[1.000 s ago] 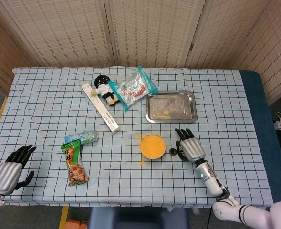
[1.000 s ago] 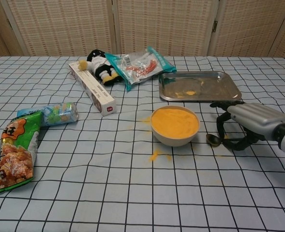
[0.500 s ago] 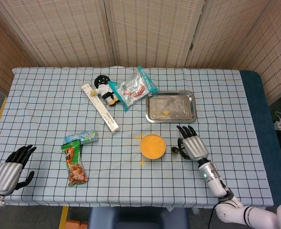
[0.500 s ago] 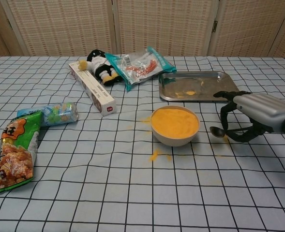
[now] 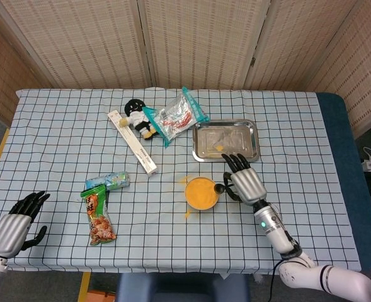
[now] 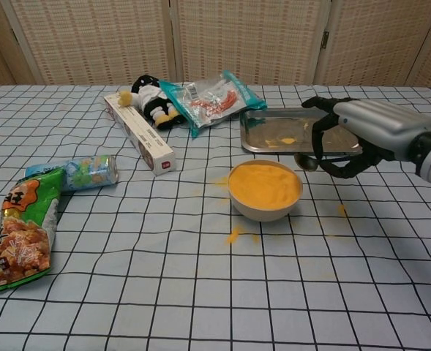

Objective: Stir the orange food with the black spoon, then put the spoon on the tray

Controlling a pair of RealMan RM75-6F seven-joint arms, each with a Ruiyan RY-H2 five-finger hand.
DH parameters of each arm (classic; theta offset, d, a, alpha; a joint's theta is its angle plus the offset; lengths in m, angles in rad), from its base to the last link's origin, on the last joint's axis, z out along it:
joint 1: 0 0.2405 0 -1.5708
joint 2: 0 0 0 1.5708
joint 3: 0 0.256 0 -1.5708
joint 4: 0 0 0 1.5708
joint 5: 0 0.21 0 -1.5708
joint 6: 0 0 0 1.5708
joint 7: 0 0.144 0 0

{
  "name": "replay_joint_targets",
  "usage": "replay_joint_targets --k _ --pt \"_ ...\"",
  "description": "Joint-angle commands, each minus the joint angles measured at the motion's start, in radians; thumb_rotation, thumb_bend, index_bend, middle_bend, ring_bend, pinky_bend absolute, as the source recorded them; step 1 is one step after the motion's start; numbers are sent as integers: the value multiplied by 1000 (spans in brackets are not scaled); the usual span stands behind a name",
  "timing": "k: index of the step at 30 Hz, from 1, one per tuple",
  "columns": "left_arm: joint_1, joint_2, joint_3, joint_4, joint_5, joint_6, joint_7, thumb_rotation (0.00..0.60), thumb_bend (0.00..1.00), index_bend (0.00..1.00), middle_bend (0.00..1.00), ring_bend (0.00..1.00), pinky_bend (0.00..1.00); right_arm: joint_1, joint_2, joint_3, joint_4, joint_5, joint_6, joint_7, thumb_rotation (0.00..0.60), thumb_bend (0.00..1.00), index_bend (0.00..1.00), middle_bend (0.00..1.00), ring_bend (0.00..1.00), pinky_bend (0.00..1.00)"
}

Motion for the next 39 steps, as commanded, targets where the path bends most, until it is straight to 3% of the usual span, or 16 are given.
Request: replay_joint_targets --k 1,5,9,17,32,39 --pt "-1 0 0 4 1 -1 -4 600 447 0 0 0 131 49 -42 28 23 34 -47 -29 600 419 637 0 0 0" --pt "-1 2 -1 6 -4 -2 -9 600 446 0 0 0 131 89 -80 37 44 51 -83 -42 600 420 580 0 0 0" --pt "0 2 -1 6 -7 -3 -9 600 446 0 0 0 131 108 -90 36 38 66 -95 -68 600 419 456 0 0 0" --pt "1 4 1 7 -2 1 -14 600 447 0 0 0 132 89 -18 23 -43 94 -76 -78 600 413 319 0 0 0" --pt "-6 0 2 9 1 -11 -13 600 446 0 0 0 132 171 56 66 22 213 -197 -82 600 412 395 0 0 0" --pt "-9 0 3 14 2 -14 -19 600 446 0 0 0 132 213 71 55 38 295 -258 -117 600 412 409 0 0 0"
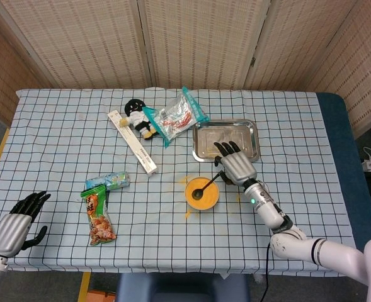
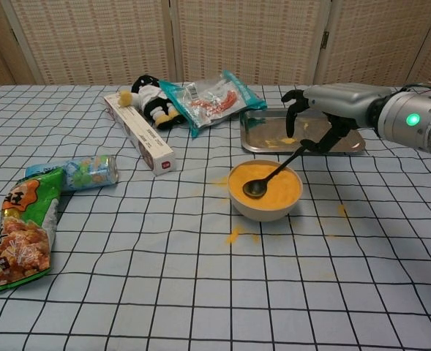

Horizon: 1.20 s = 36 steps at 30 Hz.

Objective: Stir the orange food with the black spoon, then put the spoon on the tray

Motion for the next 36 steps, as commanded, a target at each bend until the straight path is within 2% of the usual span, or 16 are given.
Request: replay_joint_targets --k 1,16,36 --pt "-1 0 0 0 1 -1 0 600 446 0 0 0 131 18 5 -9 9 36 -23 -16 600 412 412 0 0 0" --pt "-5 -2 -3 0 -15 -13 8 600 446 0 0 0 132 57 -3 -44 28 92 -36 -22 600 412 466 0 0 0" --pt "-8 -2 -1 5 -15 -20 0 600 447 0 0 0 132 69 -23 -65 53 84 -23 23 600 412 492 0 0 0"
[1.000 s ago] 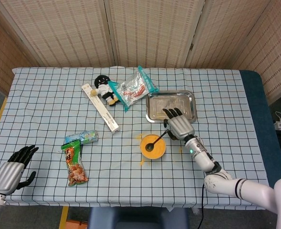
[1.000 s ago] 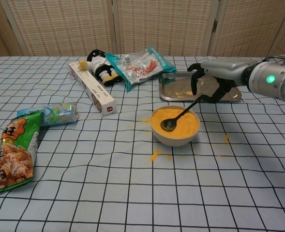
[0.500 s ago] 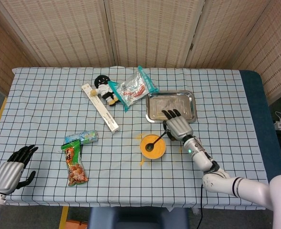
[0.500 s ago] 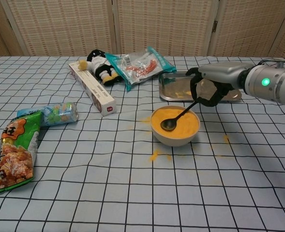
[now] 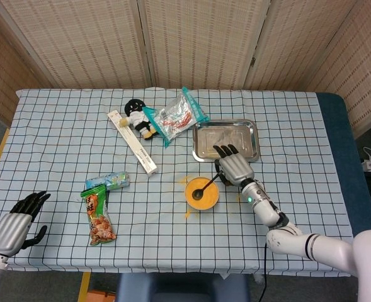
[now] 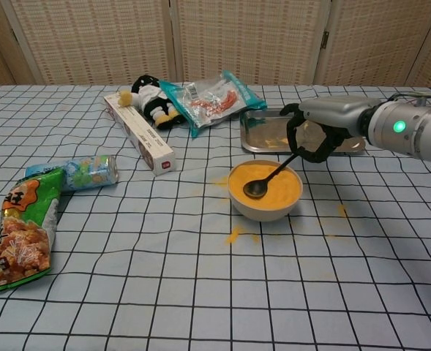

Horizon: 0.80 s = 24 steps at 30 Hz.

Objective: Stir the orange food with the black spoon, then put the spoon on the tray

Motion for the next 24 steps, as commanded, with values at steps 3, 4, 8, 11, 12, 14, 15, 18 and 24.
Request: replay_joint_targets --k 3,4,8,11,12,14,15,18,24 --pt "-1 0 1 0 0 -1 1 600 446 0 0 0 132 3 -1 -3 1 -4 2 6 600 412 496 0 0 0" --pt "-1 1 1 0 0 -2 1 600 446 0 0 0 132 4 -2 -4 1 -4 2 6 600 412 497 0 0 0" --pt "-1 2 2 -1 1 -3 -2 600 447 0 0 0 132 5 -3 -5 2 -6 10 8 600 412 504 0 0 0" --pt "-2 2 2 1 0 -4 -4 600 447 0 0 0 132 6 -4 -7 2 -7 14 7 600 412 509 0 0 0" --pt "-2 2 2 1 0 -4 -4 600 447 0 0 0 132 6 -4 -9 2 -6 16 5 600 412 511 0 0 0" --pt "-2 2 3 0 2 -3 -3 600 446 0 0 0 132 6 -4 -11 2 -5 18 3 600 412 513 0 0 0" --pt "-2 2 3 0 3 -3 -3 600 447 0 0 0 132 6 -5 -12 2 -4 19 1 600 412 513 0 0 0" --pt "-2 3 4 -1 4 -2 -3 600 446 0 0 0 132 7 -5 -14 2 -3 19 0 600 412 514 0 0 0" --pt "-3 2 4 0 1 -7 -2 600 447 0 0 0 132 7 -7 -16 3 -4 24 1 600 413 530 0 0 0"
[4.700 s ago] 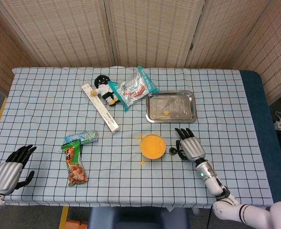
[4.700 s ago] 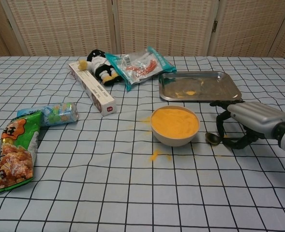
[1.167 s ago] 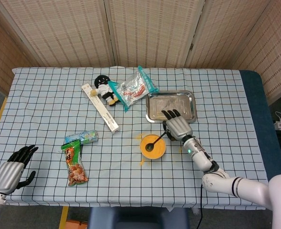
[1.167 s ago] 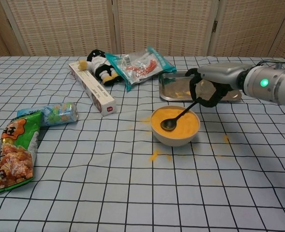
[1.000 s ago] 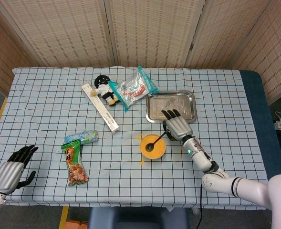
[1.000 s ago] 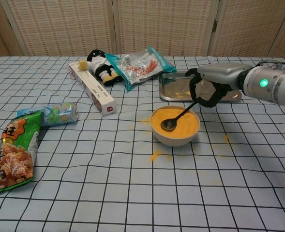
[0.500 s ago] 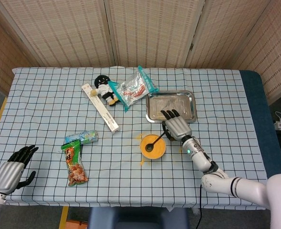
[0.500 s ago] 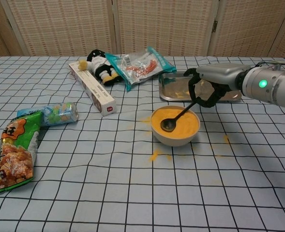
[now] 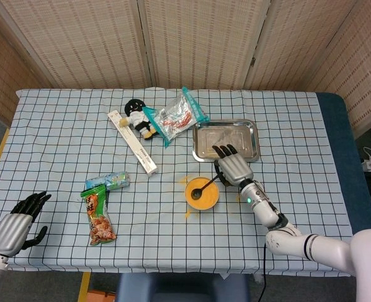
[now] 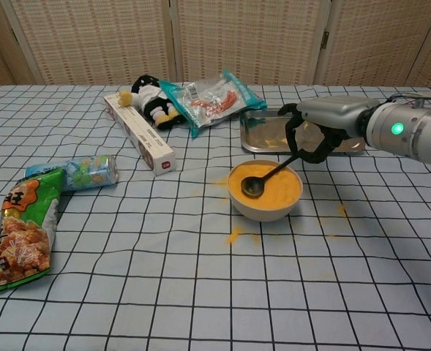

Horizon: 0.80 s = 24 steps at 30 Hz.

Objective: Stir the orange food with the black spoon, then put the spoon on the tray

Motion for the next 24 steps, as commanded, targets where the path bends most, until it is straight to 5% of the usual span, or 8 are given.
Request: replay_joint_targets --k 1,24 --pt "0 0 0 0 -1 -1 0 600 446 0 0 0 132 0 0 0 0 -1 2 0 600 412 534 0 0 0" --pt "1 1 1 -1 -1 2 2 600 447 0 0 0 132 -5 2 -15 -5 -10 6 4 600 412 490 0 0 0"
